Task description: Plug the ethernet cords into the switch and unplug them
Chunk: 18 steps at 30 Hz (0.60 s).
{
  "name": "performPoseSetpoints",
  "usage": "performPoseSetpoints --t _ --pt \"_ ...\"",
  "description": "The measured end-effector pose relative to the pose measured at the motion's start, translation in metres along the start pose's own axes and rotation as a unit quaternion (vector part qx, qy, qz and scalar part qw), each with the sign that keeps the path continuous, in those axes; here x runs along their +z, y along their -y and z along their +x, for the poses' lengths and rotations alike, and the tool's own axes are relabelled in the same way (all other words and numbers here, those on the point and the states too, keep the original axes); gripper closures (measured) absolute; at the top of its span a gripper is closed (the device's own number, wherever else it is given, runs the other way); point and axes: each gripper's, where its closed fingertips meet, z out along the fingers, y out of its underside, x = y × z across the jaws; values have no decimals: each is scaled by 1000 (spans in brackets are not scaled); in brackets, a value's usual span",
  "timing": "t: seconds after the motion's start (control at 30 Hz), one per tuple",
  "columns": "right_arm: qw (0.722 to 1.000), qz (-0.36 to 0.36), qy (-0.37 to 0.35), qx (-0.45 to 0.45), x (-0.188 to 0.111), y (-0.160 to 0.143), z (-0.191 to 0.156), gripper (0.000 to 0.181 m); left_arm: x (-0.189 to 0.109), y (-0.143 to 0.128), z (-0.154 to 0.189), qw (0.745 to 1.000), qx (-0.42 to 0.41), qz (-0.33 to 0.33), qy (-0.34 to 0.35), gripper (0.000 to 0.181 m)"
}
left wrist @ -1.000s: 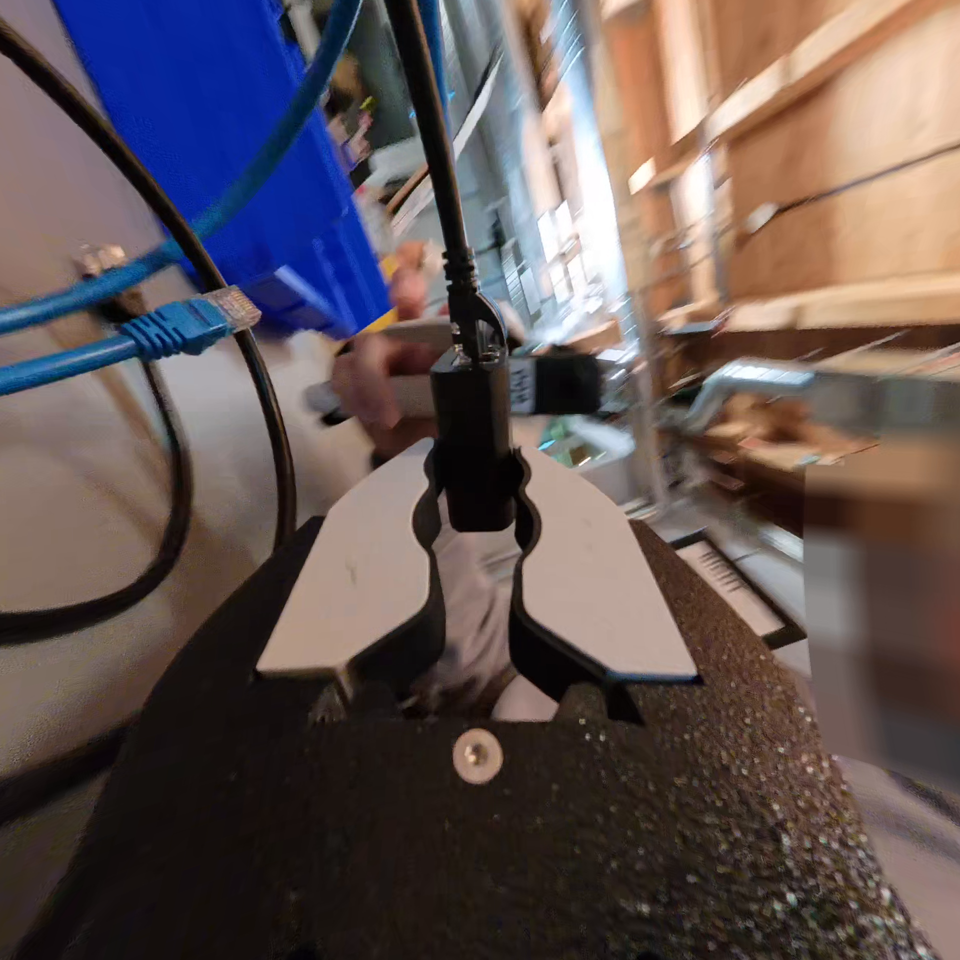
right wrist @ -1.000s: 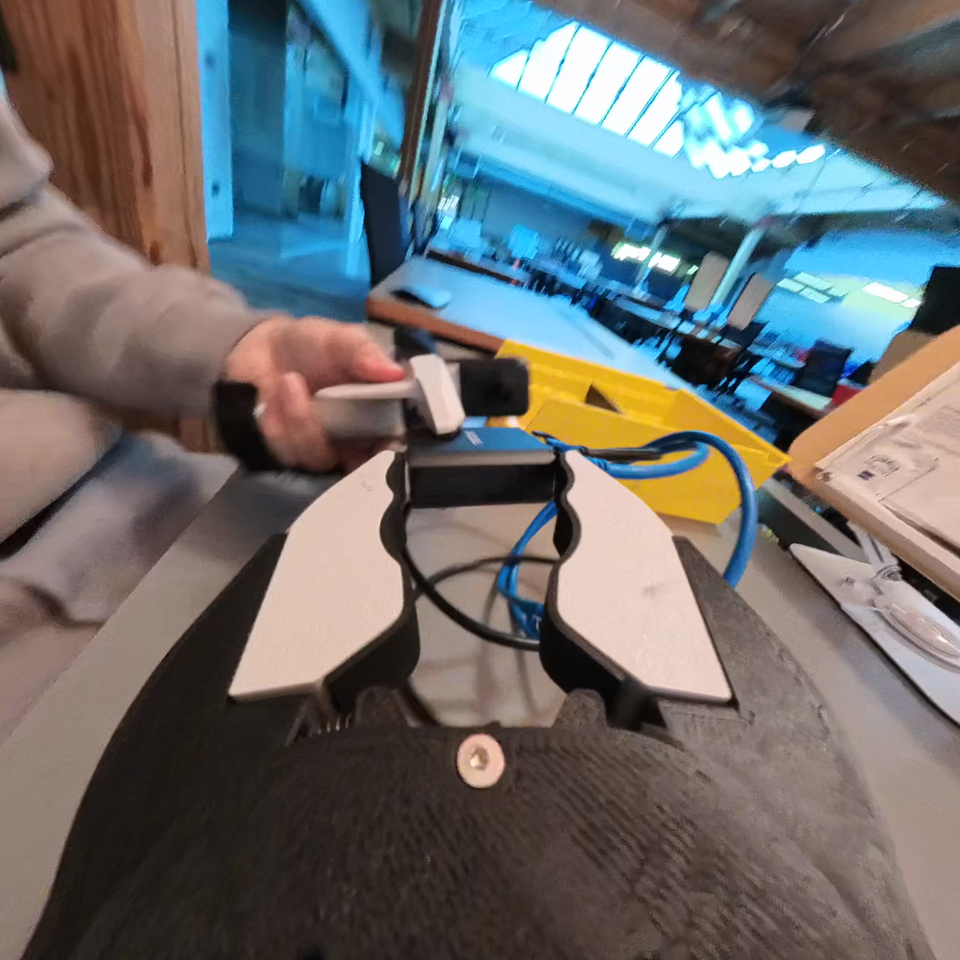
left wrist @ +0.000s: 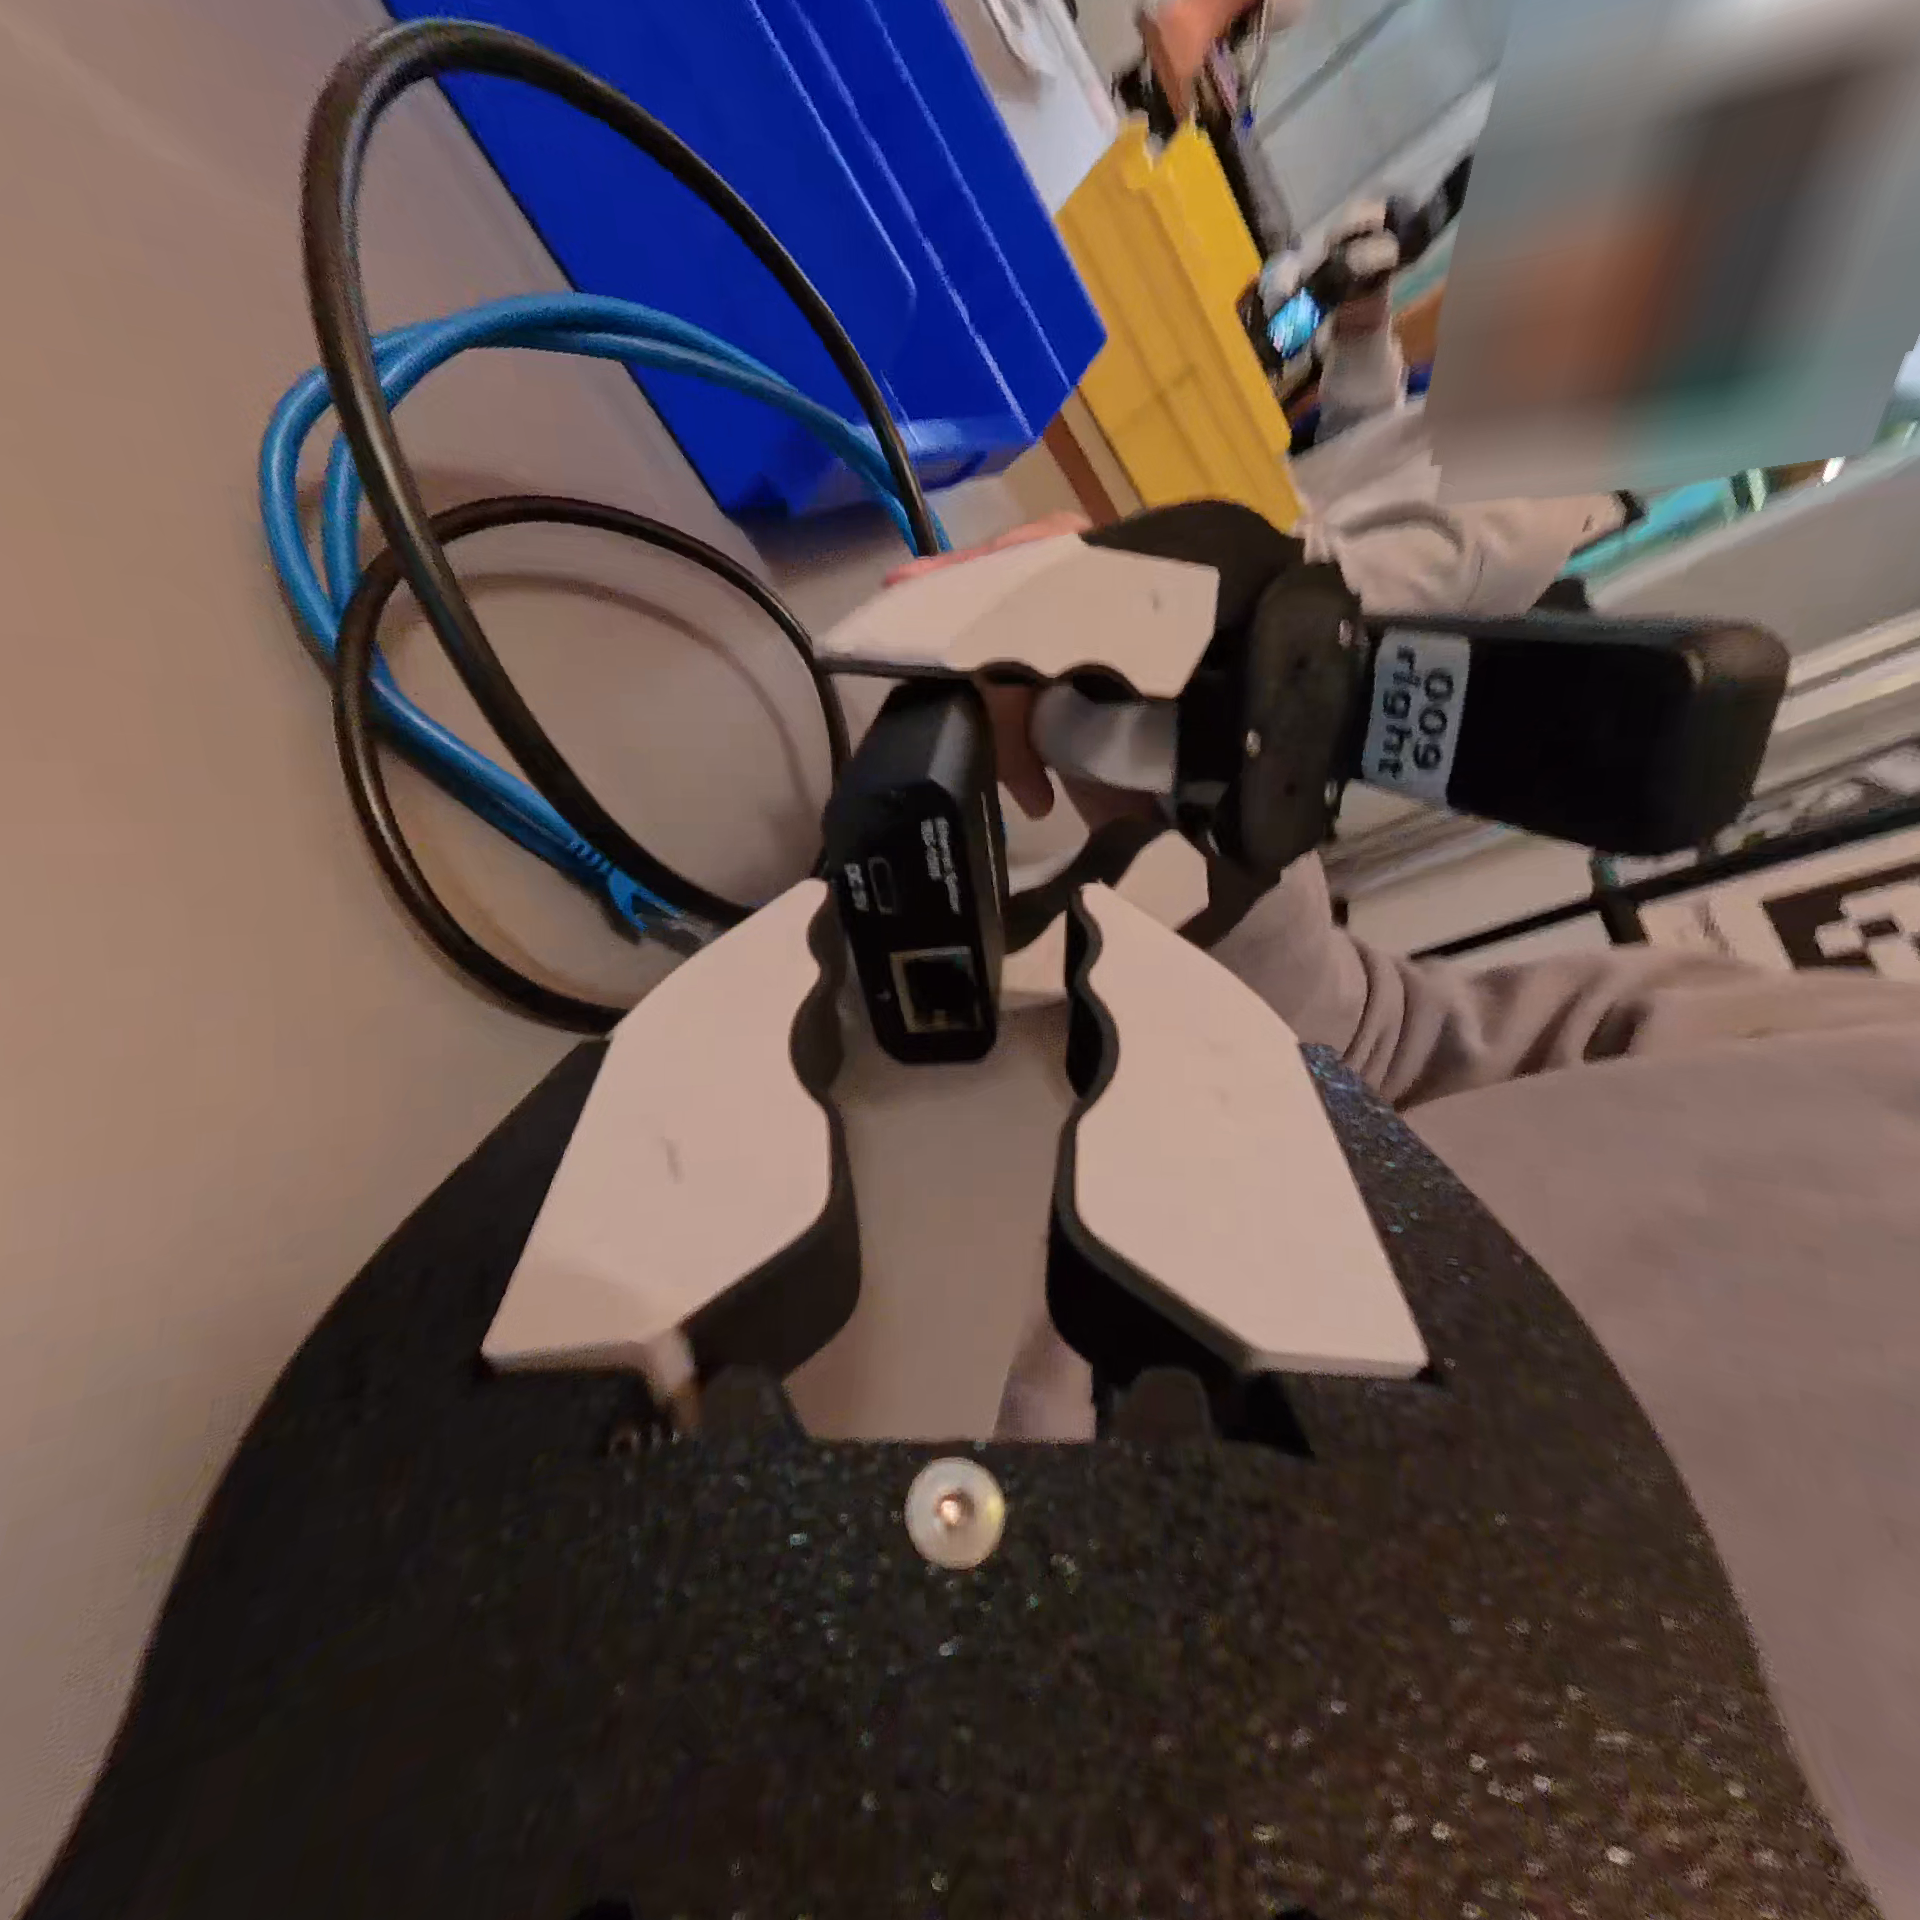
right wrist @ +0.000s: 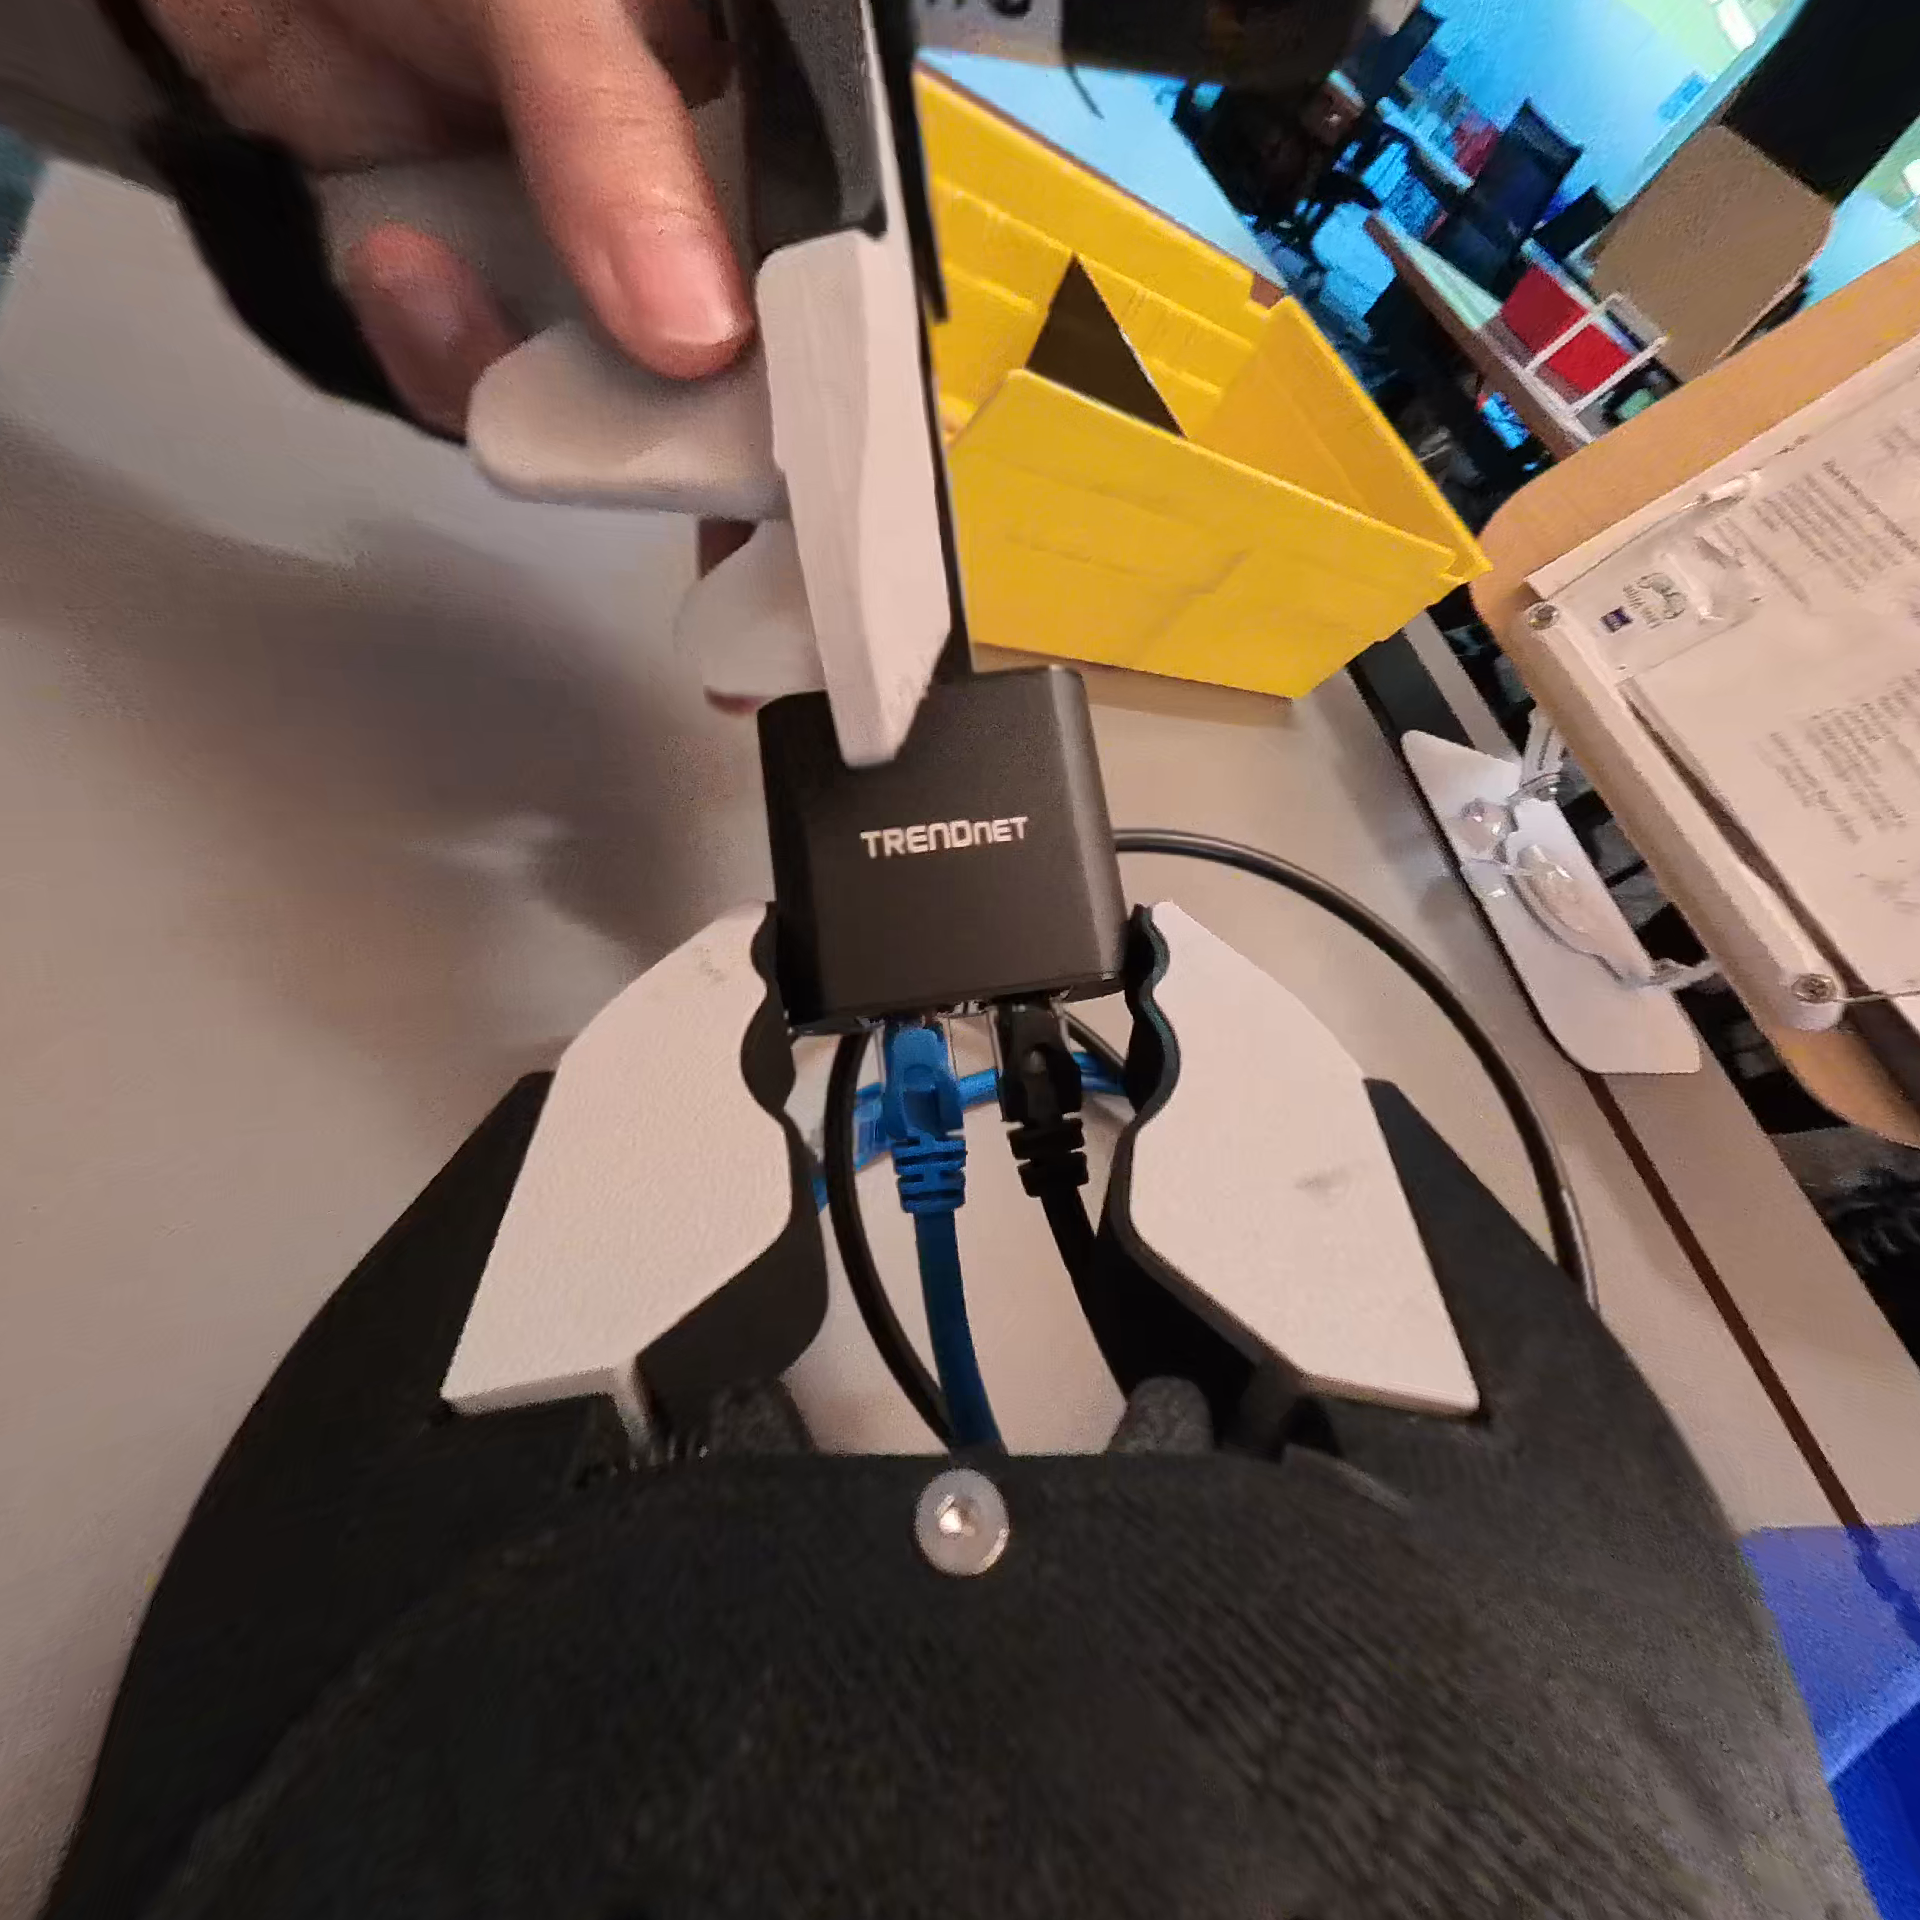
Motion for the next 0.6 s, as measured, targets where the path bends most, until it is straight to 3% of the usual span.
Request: performPoseSetpoints --t 0.07,0.17,0.23,0.33,0.47,0.6 --pt "1000 7 2 4 2 2 -3 119 2 1 -5 999 -16 34 -3 157" --pt "998 58 -13 21 0 10 1 119 1 9 0 988 -94 98 -77 159" --pt "998 59 1 26 1 4 -2 119 5 6 -5 982 -124 115 -88 158" --pt "996 79 -50 0 -2 5 6 115 5 11 -9 963 -175 158 -128 158" --pt "994 89 -63 -14 -7 9 7 116 6 14 4 953 -189 168 -168 159" --pt "984 173 7 50 -22 22 0 119 9 10 15 957 -176 148 -179 158"
